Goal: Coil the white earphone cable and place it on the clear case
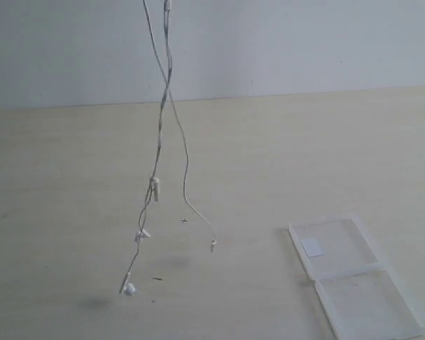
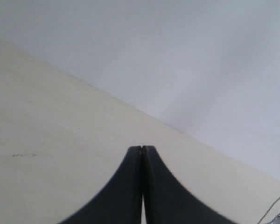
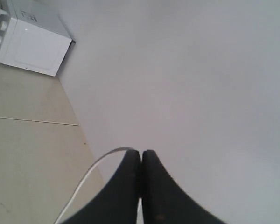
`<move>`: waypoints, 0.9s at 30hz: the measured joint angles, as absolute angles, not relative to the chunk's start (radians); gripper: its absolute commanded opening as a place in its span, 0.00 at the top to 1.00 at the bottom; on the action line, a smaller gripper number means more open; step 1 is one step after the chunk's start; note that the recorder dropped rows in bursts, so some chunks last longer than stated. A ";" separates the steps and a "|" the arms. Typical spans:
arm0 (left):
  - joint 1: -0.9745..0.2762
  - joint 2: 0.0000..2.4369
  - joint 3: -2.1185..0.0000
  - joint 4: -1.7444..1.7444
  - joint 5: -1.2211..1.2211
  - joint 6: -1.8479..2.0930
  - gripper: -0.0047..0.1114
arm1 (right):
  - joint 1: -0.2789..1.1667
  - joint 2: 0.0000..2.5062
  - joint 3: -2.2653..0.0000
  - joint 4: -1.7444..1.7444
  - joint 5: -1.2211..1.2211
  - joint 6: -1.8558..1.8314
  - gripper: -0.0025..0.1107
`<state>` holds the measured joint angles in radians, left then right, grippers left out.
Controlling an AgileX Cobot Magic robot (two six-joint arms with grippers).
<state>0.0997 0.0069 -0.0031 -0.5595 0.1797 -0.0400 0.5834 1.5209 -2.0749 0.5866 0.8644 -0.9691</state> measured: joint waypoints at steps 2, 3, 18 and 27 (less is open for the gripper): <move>0.069 0.007 -0.008 -0.643 0.190 0.089 0.96 | 0.583 1.521 -2.083 0.587 0.874 -0.940 0.98; 0.051 0.007 -0.015 -0.697 0.190 0.172 0.96 | 0.583 1.521 -2.083 0.587 0.874 -0.928 0.98; -0.038 0.273 -0.285 -1.188 0.223 1.021 0.96 | 0.583 1.516 -2.086 0.595 0.885 -0.867 0.98; -0.038 0.752 -0.405 -1.471 0.495 1.466 0.96 | 0.583 1.516 -2.086 0.610 0.876 -0.819 0.98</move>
